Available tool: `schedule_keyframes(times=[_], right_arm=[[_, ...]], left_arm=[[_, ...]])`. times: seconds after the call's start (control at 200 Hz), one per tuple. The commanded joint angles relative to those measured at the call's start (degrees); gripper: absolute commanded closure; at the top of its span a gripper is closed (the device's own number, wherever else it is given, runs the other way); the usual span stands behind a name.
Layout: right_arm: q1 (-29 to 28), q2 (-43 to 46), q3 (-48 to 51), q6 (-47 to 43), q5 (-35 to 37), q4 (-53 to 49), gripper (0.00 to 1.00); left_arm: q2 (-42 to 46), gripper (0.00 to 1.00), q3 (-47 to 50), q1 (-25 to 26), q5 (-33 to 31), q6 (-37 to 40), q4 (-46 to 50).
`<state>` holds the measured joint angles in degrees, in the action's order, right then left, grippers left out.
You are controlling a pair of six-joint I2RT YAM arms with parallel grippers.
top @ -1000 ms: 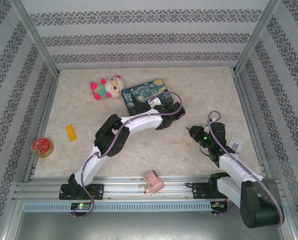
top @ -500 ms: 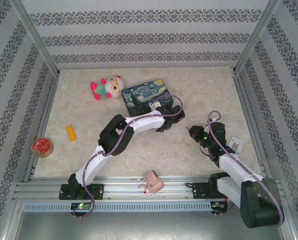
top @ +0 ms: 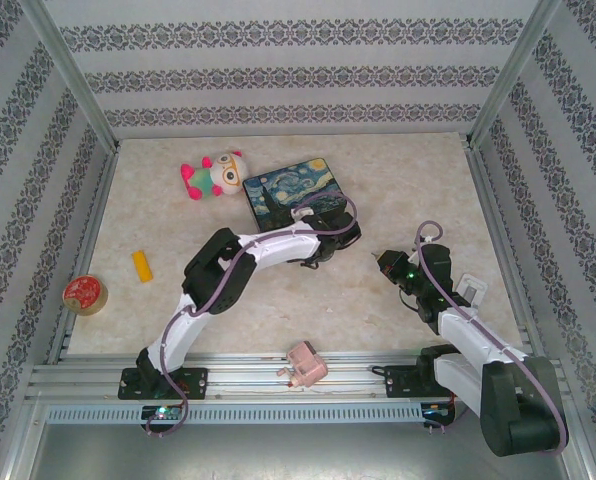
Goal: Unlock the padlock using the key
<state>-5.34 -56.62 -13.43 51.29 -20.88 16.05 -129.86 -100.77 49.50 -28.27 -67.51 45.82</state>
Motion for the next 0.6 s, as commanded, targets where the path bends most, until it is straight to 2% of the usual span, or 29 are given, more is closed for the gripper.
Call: schedule_keyframes(times=[0.0,0.34,0.475,0.5,0.595], right_arm=[[0.69,0.46,0.17,1.0,0.49,1.0,1.0],[0.69,1.22,-0.37,1.49,1.02,0.38,1.0],[0.69,1.99,-0.15,1.7,1.53,0.07,1.0],[0.69,2.03,-0.13,1.75,1.63,0.01,1.0],[0.69,2.39,-0.02,1.79,1.94,-0.06,1.0]], left_arm=[[3.5,0.34,1.49,-0.28,0.89,2.03,-1.01],[1.13,0.33,-1.6,-1.7,3.19,7.05,-3.8],[0.32,0.37,-2.14,-2.38,4.55,7.56,-2.87],[0.19,0.4,-2.23,-2.47,4.96,7.71,-2.85],[-0.42,0.41,-2.88,-2.47,5.97,8.55,-2.21]])
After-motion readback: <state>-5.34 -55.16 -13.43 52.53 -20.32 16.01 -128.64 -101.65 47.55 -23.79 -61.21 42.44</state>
